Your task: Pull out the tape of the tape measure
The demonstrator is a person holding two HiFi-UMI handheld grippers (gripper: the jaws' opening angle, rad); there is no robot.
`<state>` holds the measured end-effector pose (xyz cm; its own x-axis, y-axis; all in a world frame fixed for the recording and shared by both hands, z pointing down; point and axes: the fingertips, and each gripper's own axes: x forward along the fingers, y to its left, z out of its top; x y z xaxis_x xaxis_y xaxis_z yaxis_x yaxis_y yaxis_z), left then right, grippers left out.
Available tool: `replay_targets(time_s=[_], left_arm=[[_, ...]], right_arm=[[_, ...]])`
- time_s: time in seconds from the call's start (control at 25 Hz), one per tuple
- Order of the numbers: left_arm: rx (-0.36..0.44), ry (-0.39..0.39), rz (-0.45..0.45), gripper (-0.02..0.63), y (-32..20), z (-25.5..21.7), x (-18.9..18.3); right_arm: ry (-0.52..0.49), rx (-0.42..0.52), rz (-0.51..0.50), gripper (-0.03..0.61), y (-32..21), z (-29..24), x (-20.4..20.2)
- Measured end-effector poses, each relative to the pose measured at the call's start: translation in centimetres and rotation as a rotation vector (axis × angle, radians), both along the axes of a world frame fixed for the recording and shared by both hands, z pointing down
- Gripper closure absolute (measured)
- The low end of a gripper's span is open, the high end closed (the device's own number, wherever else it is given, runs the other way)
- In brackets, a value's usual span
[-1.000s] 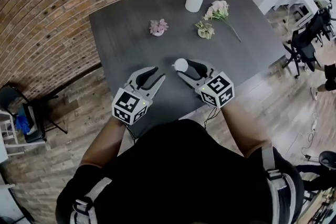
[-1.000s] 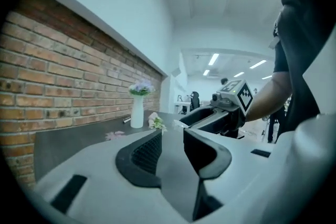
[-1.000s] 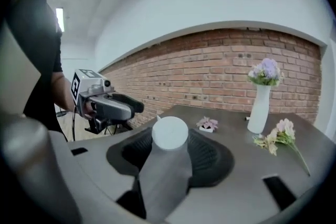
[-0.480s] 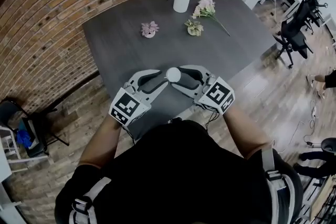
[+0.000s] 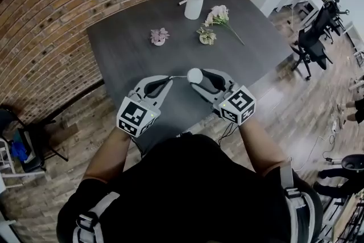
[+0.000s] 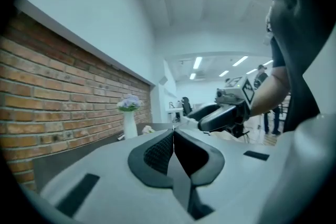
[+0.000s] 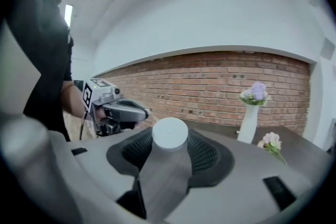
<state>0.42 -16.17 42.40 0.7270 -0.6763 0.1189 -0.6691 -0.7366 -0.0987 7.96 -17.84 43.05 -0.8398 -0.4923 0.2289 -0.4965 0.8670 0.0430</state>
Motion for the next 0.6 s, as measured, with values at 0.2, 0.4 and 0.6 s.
replay_targets(time_s=[0.2,0.4,0.6], left_arm=[[-0.016,0.044,-0.282,0.601,-3.8,0.0,-8.7],[-0.037,0.054,-0.447,0.601,-4.7,0.4,-15.2],[-0.069,-0.027,-0.379,0.601,-5.0,3.3,-12.6]], right_arm=[[-0.105,-0.057,0.273,0.371,-5.8,-0.7,7.9],[-0.131,-0.067,0.423,0.371,-7.8,-0.9,14.2],[-0.05,-0.114,0.36,0.371,-7.3,2.7,10.7]])
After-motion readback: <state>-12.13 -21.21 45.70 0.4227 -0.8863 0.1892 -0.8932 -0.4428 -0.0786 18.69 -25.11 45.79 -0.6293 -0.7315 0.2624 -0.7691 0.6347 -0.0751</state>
